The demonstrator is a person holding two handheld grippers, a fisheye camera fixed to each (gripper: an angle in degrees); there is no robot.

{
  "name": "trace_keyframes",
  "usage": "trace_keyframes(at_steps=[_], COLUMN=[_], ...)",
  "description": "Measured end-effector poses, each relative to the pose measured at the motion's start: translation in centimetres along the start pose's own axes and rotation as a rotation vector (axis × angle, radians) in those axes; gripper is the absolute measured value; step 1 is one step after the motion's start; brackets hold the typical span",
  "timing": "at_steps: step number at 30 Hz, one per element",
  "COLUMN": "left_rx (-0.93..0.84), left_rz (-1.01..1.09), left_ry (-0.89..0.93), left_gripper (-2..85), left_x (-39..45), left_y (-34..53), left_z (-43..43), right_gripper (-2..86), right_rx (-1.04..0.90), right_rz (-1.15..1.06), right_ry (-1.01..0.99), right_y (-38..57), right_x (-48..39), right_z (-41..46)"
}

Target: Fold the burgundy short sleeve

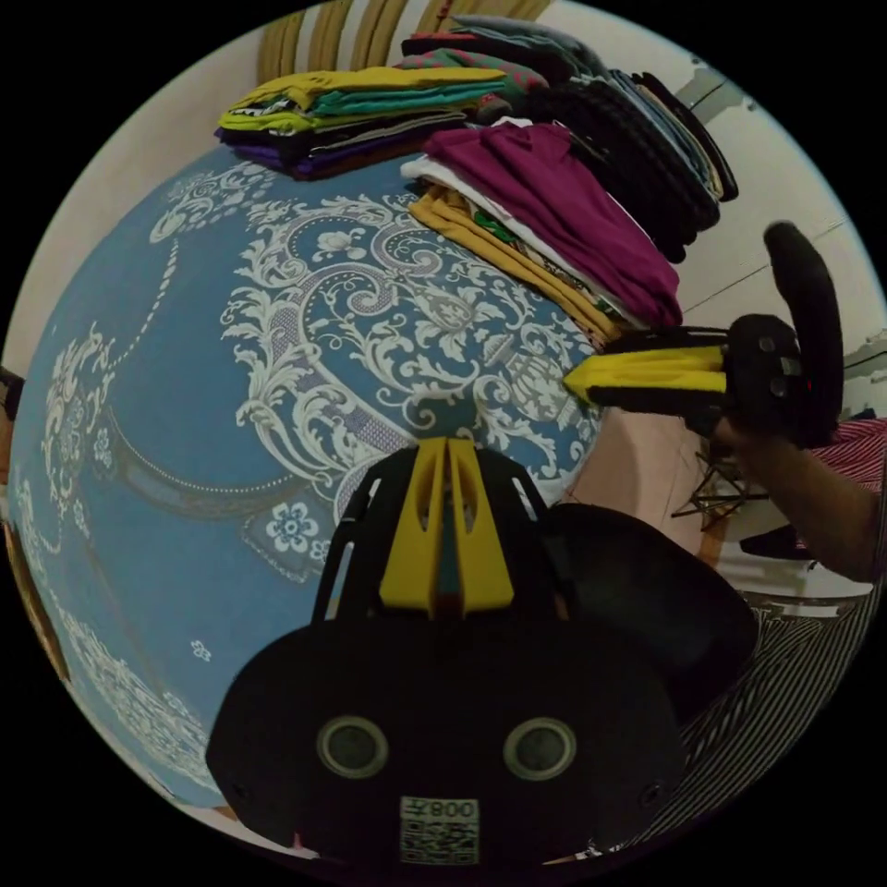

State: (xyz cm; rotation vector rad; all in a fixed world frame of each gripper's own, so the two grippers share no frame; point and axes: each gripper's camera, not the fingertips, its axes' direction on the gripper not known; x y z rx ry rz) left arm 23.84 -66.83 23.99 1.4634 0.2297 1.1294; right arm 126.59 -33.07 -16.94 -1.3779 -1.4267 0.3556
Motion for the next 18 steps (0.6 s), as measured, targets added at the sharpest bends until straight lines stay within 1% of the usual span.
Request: trace_keyframes(at_steps=[1, 2, 3, 4, 6, 7, 9, 13, 16, 18], left_rx=[0.005, 0.007, 0.01, 0.012, 0.018, 0.023, 0.031, 0.069, 0.104, 0.124], left_rz=[-0.015, -0.019, -0.02, -0.011, 0.008, 0.02, 0.035, 0.037, 0.038, 0.034], left_ry=[0.025, 0.033, 0.042, 0.038, 0.022, 0.01, -0.004, 0.007, 0.033, 0.052], left_gripper=[0.3, 0.3, 0.3, 0.3, 0.3, 0.3, 0.3, 0.3, 0.3, 0.3], left_x=[0.2, 0.3, 0.8, 1.4, 2.5, 3.3, 4.4, 6.3, 7.3, 7.9], left_y=[-0.3, -0.5, -1.0, -1.4, -2.1, -2.5, -3.2, -4.7, -5.8, -6.5], left_z=[-0.7, -1.1, -1.8, -2.6, -3.8, -4.6, -5.8, -8.7, -10.8, -12.0], right_gripper=[0.3, 0.5, 0.7, 0.8, 1.9, 2.4, 5.4, 7.7, 8.2, 8.1], right_rx=[0.025, 0.102, 0.176, 0.21, 0.354, 0.382, 0.448, 0.441, 0.379, 0.324], right_rz=[0.009, 0.021, 0.024, 0.029, 0.03, 0.032, 0.044, 0.092, 0.129, 0.171], right_ry=[-0.041, -0.09, -0.077, -0.06, 0.007, 0.019, 0.039, 0.027, 0.03, 0.076], right_y=[-0.5, -1.8, -3.5, -4.6, -9.8, -11.2, -17.3, -26.0, -31.7, -35.1], right_x=[0.0, 0.2, 0.4, 0.5, 1.4, 1.6, 2.7, 3.8, 3.9, 3.5], right_z=[-0.5, -1.8, -3.3, -4.0, -6.8, -7.4, -9.1, -9.7, -8.5, -7.0])
